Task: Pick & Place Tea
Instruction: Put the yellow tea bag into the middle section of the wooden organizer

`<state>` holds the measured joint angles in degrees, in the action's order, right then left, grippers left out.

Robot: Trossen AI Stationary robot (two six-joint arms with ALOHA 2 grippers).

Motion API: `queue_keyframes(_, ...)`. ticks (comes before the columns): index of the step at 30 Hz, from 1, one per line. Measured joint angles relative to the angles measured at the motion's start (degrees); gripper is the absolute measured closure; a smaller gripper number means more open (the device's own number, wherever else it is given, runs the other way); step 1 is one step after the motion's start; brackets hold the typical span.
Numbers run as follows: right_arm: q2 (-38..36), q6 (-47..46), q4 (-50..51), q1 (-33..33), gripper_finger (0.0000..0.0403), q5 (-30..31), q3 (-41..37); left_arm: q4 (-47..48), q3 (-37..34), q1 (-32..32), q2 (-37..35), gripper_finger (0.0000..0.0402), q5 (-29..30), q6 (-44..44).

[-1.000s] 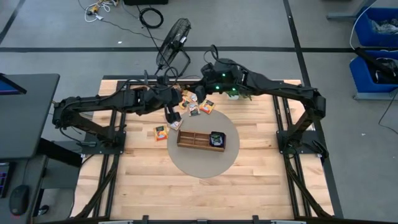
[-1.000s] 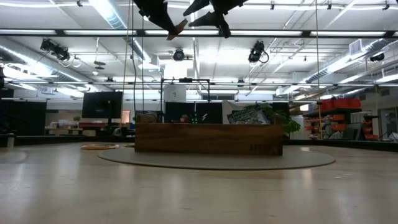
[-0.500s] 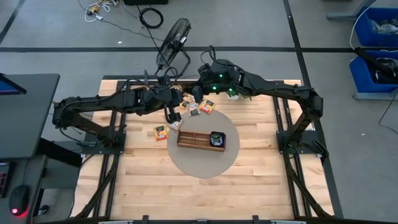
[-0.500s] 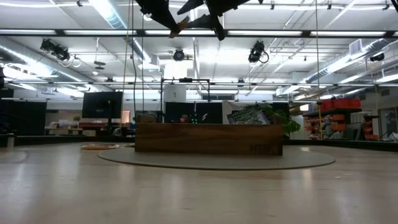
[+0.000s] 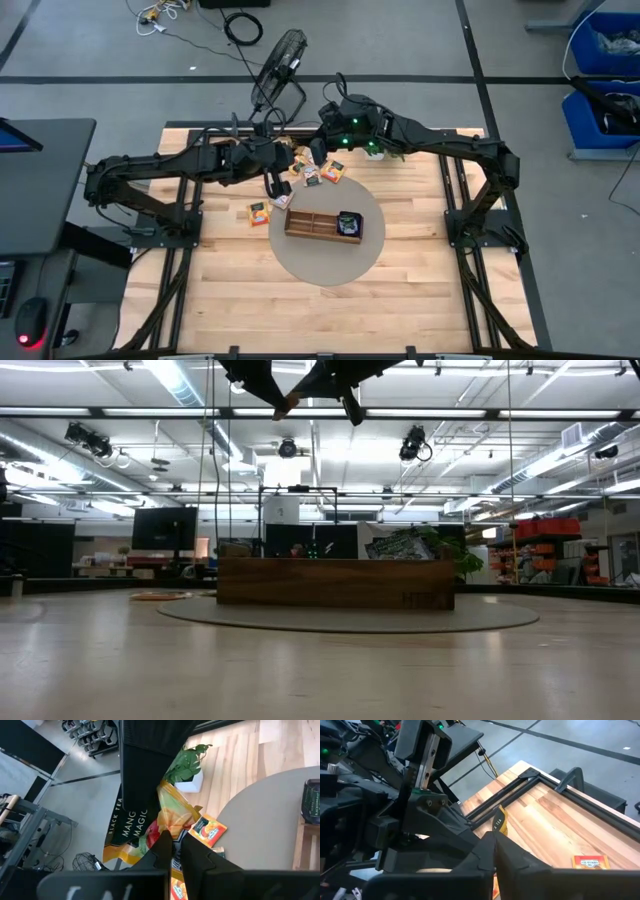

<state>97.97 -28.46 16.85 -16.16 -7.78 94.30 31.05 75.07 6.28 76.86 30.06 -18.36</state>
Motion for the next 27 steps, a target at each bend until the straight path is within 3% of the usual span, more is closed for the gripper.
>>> queue_keyframes(10,0.0,1.0,-0.2,0.1,0.0401,0.9,0.0,0.0,0.0,0.0,0.0,0.0368,0.1,0.2)
queue_keyframes(27,-2.3,4.4,-0.1,-1.6,0.0403,5.2,-0.1,0.2,0.0,0.0,0.0,0.0269,0.1,6.1)
